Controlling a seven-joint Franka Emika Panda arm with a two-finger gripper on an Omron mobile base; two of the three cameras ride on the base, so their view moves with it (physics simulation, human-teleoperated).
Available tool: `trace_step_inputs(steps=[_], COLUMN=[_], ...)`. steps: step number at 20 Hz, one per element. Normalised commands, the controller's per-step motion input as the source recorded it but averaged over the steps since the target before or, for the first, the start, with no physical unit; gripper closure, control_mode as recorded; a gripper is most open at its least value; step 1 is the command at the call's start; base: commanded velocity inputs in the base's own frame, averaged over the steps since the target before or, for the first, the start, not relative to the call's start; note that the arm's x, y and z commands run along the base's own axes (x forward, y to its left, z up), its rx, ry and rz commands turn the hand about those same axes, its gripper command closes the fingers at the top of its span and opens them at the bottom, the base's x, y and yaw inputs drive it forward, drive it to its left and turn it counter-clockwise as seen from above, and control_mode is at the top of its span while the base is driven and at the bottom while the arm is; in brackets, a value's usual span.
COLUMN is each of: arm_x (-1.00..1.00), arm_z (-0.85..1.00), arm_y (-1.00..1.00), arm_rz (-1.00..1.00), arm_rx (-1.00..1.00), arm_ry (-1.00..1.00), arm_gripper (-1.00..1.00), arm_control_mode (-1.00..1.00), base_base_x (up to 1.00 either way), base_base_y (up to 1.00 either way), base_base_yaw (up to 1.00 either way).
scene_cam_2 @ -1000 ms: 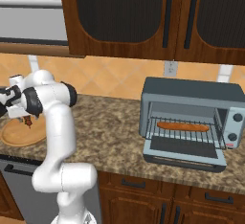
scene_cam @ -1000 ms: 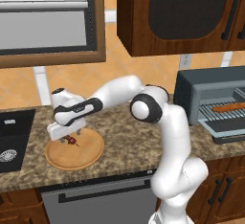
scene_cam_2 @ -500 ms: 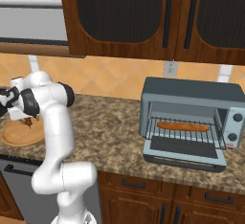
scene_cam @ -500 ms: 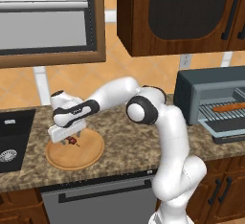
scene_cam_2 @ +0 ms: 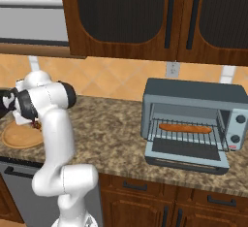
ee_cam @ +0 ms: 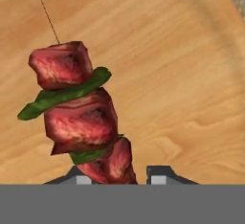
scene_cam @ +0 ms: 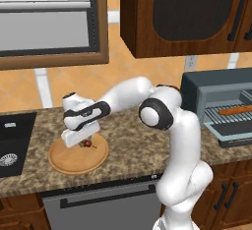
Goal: Pick up the kebab skewer and baguette bread, and place them inside the toaster oven. Close the toaster oven door and start by setting the timer.
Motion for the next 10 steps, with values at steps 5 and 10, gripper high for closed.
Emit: trace_step_inputs(steps=[5, 10], arm_x=[-0.77, -0.67], arm_z=[0.66, 0.92], arm_y=[-1.00, -1.00], arm_rz=[0.22, 0.25], arm_rx=[0.12, 0.11], arm_ry=[-0.16, -0.16], arm_gripper=[1.00, 1.00], arm_control_mode=[-1.00, -1.00], base_base_x=[0.00, 0.00], base_base_y=[0.00, 0.00], base_base_yaw=[0.00, 0.00])
